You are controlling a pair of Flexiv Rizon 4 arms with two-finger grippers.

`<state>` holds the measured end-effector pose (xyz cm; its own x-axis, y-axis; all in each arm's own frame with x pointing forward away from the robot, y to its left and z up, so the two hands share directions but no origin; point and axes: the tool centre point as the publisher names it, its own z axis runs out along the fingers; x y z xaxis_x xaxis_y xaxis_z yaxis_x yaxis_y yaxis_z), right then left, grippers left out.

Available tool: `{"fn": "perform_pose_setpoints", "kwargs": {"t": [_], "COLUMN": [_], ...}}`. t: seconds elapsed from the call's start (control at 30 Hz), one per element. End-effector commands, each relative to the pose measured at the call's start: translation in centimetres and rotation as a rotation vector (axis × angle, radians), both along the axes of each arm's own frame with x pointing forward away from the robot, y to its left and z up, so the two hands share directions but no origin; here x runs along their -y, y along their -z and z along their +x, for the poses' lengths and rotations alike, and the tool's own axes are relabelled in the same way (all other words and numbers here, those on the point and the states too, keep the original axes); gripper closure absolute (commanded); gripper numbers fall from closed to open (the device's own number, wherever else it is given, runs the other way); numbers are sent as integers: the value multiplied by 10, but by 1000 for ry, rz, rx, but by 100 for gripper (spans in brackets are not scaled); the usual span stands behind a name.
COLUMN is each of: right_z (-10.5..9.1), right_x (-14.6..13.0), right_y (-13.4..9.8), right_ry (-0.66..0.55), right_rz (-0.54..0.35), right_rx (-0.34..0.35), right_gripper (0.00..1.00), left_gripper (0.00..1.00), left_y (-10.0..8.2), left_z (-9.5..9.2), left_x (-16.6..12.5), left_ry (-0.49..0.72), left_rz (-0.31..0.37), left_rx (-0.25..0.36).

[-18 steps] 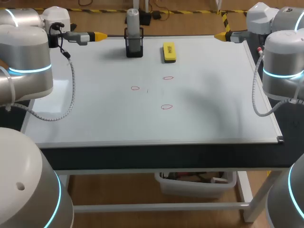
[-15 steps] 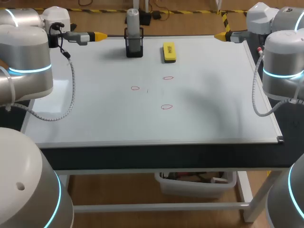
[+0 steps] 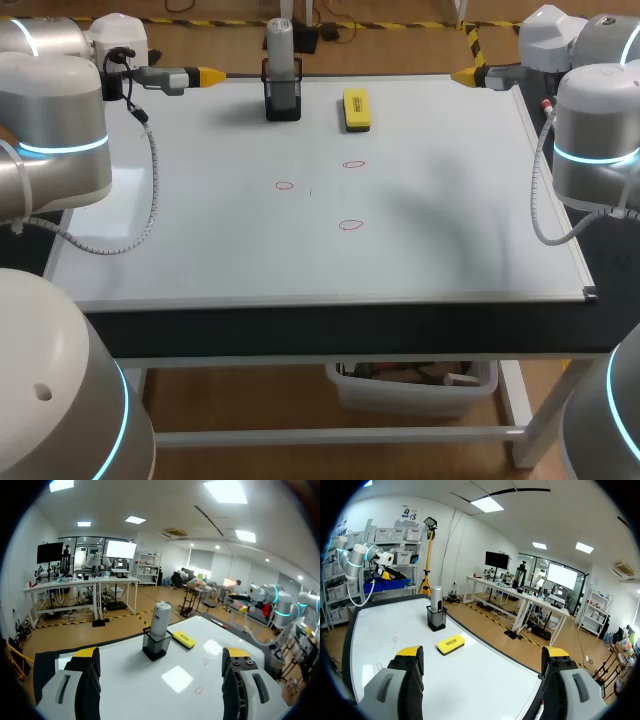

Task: Pick up the inspection probe, press it on each red-marked spot on the whiteboard one by one, put down the probe, pick up the eraser, and wipe off all the red marks.

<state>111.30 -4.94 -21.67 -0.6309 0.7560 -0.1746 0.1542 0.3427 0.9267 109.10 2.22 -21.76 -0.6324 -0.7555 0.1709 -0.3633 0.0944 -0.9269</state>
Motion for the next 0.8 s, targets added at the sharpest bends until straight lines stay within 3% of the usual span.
{"fn": "perform_pose_setpoints", "kwargs": {"t": [0.03, 0.3, 0.47, 0.8], "right_z": [0, 0, 0, 0], "right_x": [0, 0, 0, 0], "right_y": [0, 0, 0, 0], "right_ry": [0, 0, 0, 0], "right_rz": [-2, -2, -2, -2], "right_rx": [-2, -2, -2, -2], "right_gripper": [0, 0, 0, 0], "left_gripper": [0, 0, 0, 0], "left_y": [0, 0, 2, 5], "left_z": [0, 0, 15, 28], "left_x": [0, 0, -11, -18], "left_ry": [0, 0, -32, -47], "left_rz": [0, 0, -18, -10], "left_rx": [-1, -1, 9, 25]}}
